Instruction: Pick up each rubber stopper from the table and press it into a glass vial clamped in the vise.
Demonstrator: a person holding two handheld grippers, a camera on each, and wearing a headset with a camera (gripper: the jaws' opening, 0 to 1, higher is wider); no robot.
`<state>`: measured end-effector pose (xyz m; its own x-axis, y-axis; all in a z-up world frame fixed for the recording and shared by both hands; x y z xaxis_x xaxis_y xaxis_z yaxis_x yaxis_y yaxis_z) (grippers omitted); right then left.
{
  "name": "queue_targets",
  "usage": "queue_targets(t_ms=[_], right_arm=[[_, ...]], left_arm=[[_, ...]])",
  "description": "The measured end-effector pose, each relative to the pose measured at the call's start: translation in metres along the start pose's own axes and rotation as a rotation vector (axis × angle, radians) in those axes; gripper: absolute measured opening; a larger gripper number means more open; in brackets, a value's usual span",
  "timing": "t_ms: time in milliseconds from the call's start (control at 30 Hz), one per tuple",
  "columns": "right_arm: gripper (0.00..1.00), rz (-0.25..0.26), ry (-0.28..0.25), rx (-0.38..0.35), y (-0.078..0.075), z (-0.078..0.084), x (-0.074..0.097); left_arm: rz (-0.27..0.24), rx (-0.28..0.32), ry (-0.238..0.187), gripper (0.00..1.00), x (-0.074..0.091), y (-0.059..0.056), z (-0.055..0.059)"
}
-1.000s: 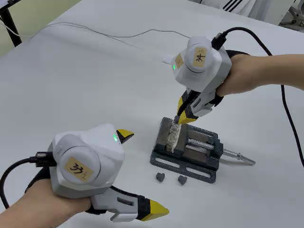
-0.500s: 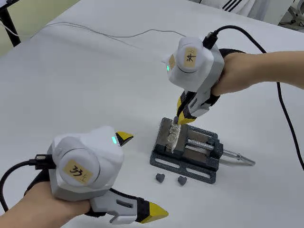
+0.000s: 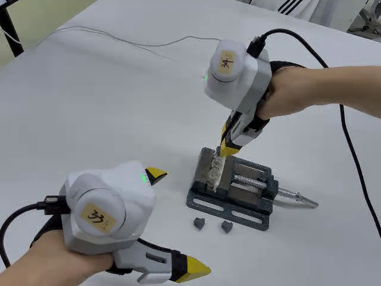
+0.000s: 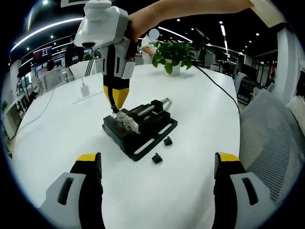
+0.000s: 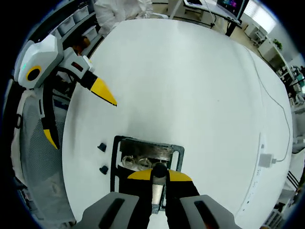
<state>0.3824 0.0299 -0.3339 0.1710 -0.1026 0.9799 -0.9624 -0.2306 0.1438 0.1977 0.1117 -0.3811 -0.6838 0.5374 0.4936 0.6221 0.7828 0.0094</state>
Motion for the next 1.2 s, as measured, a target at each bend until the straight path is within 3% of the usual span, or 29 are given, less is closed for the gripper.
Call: queue_targets(t_ms=[300,733,1100,1200], right_arm=[[0.03,0.043,0.048,-0.047,0.008,-0.008,-0.002],[0.06,0.037,0.016,0.029,0.014,-0.002,0.002],[0.08,0.031,0.013,0.087,0.003,0.0,0.001],[0.18,0.028,-0.018,0.081,0.002,0.0,0.003]], left_arm=[[0.005,0.002,-0.002,0.98,-0.002,-0.002,-0.001],[0.0,0.004,0.005,0.97,-0.002,-0.001,-0.001],[-0.004,0.01,0.01,0.97,-0.001,-0.001,0.0],[-0.004,0.013,0.008,0.97,-0.001,0.0,0.0]])
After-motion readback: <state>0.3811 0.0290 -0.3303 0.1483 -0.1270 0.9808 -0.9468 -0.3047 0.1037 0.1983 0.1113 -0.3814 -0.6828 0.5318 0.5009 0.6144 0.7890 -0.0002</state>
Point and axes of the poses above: the centre of the closed fingertips' face, and the gripper's own axes: x roughly backward along the fingers, y roughly to its left, z roughly out of its underside, the point moved 10 cm from there along x, roughly backward along the fingers, and after that the axes turned 8 degrees about -z, right-handed, at the moved point
